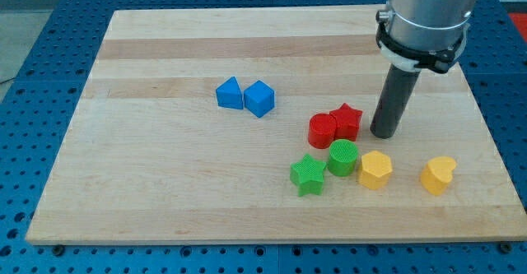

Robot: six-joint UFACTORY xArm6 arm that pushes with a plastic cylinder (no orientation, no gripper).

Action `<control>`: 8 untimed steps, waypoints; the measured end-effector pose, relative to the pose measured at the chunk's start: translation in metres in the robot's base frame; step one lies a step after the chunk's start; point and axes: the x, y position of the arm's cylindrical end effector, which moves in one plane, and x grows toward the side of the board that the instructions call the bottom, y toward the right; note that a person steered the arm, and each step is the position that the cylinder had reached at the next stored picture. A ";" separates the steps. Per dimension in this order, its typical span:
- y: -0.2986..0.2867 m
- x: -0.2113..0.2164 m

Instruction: Move the red blocks vertical above the green blocks

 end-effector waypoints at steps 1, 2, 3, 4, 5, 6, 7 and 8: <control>-0.012 0.000; -0.045 0.010; -0.077 0.021; -0.092 0.024; -0.091 0.024; -0.091 0.024; -0.090 0.024; -0.090 0.024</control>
